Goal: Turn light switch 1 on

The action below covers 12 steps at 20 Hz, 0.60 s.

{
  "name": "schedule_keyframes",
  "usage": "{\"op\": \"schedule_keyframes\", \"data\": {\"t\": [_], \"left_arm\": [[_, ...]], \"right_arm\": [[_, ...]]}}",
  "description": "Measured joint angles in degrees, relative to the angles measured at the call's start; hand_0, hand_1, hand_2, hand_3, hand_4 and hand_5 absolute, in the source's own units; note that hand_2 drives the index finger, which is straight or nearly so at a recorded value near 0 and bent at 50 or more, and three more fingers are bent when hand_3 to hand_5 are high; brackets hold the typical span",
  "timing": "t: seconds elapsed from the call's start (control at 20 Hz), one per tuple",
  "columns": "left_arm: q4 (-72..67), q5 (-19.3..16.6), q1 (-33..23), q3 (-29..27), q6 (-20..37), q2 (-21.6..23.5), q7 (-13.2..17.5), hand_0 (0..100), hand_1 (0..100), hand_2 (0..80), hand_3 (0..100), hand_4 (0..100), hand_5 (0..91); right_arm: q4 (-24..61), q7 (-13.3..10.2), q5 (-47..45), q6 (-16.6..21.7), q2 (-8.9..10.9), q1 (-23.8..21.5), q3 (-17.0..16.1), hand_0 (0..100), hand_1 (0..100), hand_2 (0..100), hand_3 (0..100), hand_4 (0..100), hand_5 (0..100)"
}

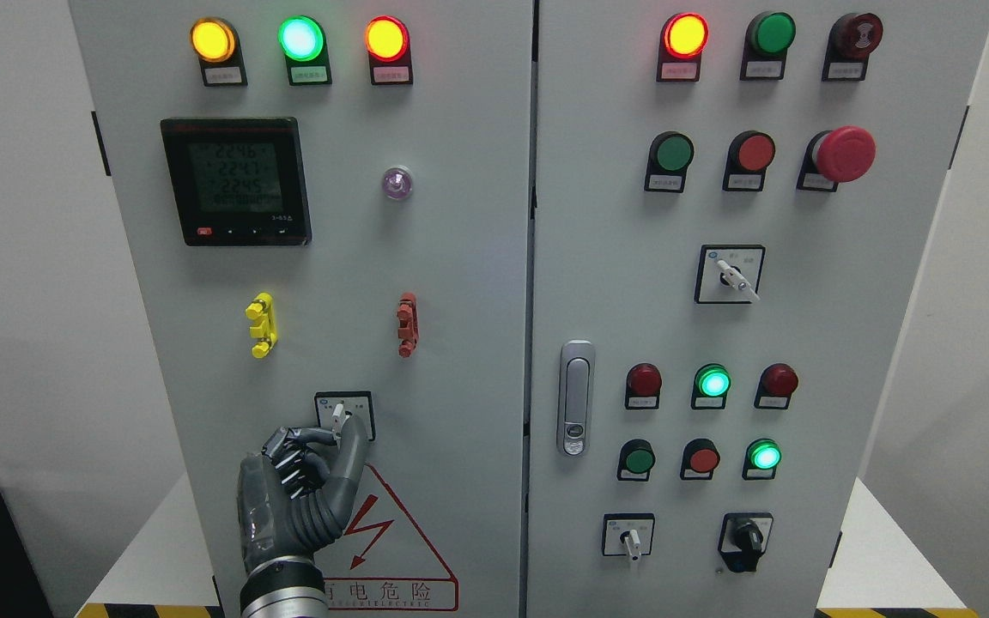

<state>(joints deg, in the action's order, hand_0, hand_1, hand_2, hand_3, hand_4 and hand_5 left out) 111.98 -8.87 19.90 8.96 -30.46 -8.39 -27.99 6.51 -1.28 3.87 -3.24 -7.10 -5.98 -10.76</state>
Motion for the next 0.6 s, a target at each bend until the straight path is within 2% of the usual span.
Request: {"op": "schedule_keyframes", "data": {"t": [0.6], "left_arm": [[0.0, 0.0, 0.19, 0.01, -0.01, -0.04, -0.09, 27, 62, 60.3, 97, 97, 84.7]], "right_arm": [[0.0, 0.0, 0.0, 0.0, 0.0, 0.0, 0.01, 0, 0, 0, 0, 0, 0]]}}
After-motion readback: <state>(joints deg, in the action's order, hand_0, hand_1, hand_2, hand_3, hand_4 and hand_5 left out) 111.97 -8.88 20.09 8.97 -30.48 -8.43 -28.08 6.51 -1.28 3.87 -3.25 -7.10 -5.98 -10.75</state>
